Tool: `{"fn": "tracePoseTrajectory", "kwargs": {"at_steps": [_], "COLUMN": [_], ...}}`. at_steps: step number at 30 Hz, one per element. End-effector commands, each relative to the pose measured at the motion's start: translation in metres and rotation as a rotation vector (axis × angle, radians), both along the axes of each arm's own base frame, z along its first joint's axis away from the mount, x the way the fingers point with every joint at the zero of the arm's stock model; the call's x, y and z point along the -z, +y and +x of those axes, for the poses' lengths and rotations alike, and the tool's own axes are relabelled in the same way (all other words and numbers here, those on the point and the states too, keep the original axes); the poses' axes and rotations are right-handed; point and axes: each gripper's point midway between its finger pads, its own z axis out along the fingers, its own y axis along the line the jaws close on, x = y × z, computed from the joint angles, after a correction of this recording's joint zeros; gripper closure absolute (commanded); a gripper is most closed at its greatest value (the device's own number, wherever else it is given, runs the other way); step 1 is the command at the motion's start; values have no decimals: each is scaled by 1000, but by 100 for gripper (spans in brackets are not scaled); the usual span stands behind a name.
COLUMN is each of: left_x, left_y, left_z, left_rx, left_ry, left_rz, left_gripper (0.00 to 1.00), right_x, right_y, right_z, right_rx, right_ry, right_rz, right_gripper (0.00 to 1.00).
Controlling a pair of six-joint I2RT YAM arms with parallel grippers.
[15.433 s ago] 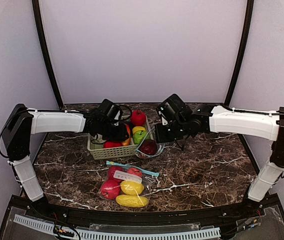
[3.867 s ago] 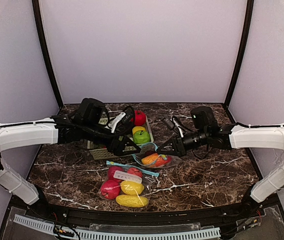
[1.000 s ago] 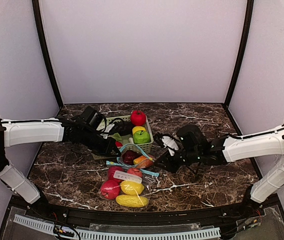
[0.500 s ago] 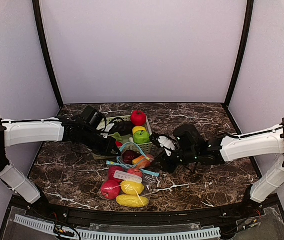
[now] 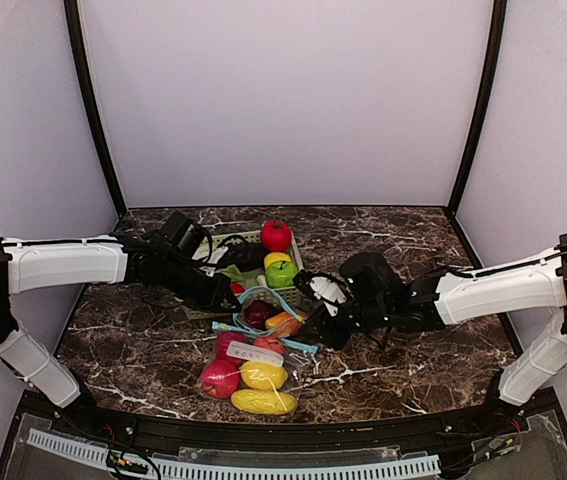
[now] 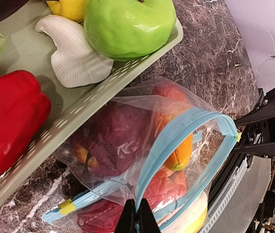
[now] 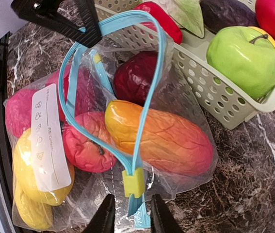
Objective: Place the food in the zip-top bag and seal the zipper
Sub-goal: Pass from the left arm to the right
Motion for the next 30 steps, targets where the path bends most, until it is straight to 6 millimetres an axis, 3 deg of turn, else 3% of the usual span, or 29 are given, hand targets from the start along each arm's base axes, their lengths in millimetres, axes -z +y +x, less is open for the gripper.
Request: {"fn": "tracePoseTrajectory", "kwargs": {"at_steps": [1,8,15,17,19,22,26,30], "left_x": [-5,-4,-3,-4,-12,-37,-80,-119], "left_y": [-1,1,4,8,13,17,16,-8], "left_z": [1,0,-1,0,3,9,19,2], "left_rx": [2,5,11,13,23,57,147,312], "left_ry": [9,12,5,-19,-82,-222,-481,-720], "left_rz": [-6,-3,13,32,46,43,20,-143], "left_gripper": [99,99,99,89,69,35,21,16], "right_x": [-6,-9,-15,-17,-20,-27,-36,-42], "right_y": [5,8,9,9,10,10,11,12], "right_z": [5,9,10,9,7,1,-4,-7], "right_rx": [14,14,8,-2,-18,-55,-98,-118], "right_ry": [-33,-50,-74,-80,-84,-97,-114,-124], "right_rz": [3,9,17,24,32,56,85,104], "right_gripper": [80,85,100,100,100,100,100,100]}}
